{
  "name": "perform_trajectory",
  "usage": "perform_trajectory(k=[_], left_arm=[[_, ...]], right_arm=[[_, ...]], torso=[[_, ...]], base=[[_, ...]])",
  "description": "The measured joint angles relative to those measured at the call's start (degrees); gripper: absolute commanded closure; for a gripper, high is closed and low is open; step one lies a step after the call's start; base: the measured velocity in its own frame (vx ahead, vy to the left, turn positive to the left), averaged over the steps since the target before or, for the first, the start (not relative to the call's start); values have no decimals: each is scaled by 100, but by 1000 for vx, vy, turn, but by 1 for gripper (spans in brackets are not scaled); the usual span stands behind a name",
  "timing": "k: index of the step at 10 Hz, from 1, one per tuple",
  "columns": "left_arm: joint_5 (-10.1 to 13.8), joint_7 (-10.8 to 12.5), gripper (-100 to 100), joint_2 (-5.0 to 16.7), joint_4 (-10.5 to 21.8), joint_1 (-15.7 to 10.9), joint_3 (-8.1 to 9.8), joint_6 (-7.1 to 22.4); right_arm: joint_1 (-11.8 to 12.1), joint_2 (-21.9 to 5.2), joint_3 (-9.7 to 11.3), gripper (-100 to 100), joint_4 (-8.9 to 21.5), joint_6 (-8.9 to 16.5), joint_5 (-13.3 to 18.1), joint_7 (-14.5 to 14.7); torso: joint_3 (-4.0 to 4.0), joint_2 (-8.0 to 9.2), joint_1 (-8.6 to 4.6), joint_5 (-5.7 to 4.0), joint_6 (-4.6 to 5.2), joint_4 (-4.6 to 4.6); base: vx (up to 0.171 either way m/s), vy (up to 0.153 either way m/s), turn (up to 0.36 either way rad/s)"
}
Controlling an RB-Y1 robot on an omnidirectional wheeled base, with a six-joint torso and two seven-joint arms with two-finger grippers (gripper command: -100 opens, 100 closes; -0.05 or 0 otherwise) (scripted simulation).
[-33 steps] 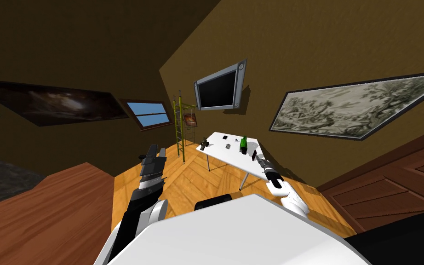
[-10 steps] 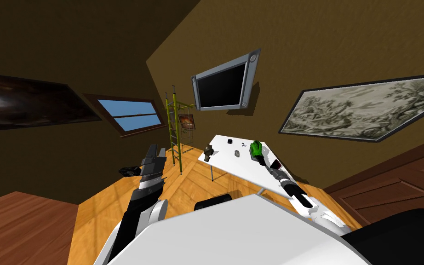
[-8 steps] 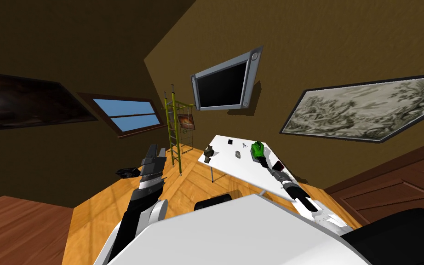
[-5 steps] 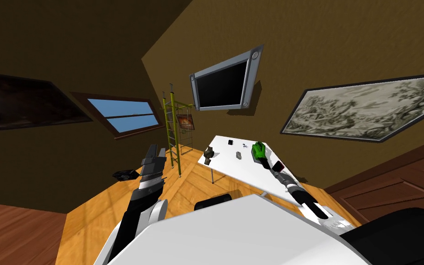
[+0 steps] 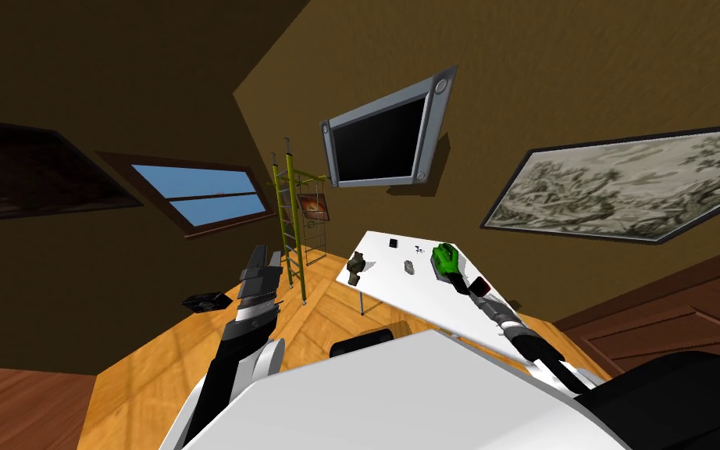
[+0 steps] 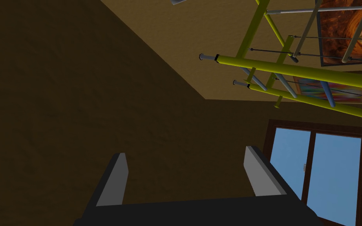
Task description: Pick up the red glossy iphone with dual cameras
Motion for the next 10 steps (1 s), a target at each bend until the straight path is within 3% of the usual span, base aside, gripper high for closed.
perform_trajectory(k=[2, 3, 4, 5, 6, 7, 8, 9, 10], left_arm=[[0, 0, 0, 0, 0, 1, 0, 0], [0, 0, 0, 0, 0, 0, 0, 0], [0, 0, 0, 0, 0, 2, 0, 0], [0, 0, 0, 0, 0, 1, 0, 0], [0, 0, 0, 0, 0, 0, 0, 0], [0, 0, 0, 0, 0, 0, 0, 0], [0, 0, 0, 0, 0, 0, 0, 0], [0, 0, 0, 0, 0, 1, 0, 0], [0, 0, 0, 0, 0, 1, 0, 0]], right_arm=[[136, -236, 268, -100, 335, -308, -336, 104], [95, -289, 323, -100, 522, -465, -499, 103], [456, -385, 427, -100, 218, -422, -706, 181], [453, -494, 551, -100, 286, -492, -887, 225], [291, -557, 639, -100, 635, -725, -1043, 214], [392, -551, 620, -100, 564, -761, -1166, 230], [355, -552, 632, -100, 704, -816, -1193, 235], [567, -726, 759, -100, 671, -879, -1372, 266], [603, -795, 870, -100, 765, -1000, -1559, 321]], torso=[[-16, -29, 11, 2, 0, -6], [-10, -17, 3, 1, -2, -4], [-13, -25, 6, 2, 5, -5], [-17, -30, 9, 2, -3, -6], [-9, -16, 5, 1, -3, -4], [1, 2, 0, 0, 1, 0], [7, 12, -4, -2, 0, 3], [-5, -12, 0, 1, 4, -2], [-16, -29, 7, 0, -2, -5]], base=[[99, 30, -23], [121, 24, -65], [120, 39, -67], [53, 27, 16], [14, 8, 18], [-7, 0, -7], [99, 15, -81], [136, 34, -56], [66, 36, 12]])
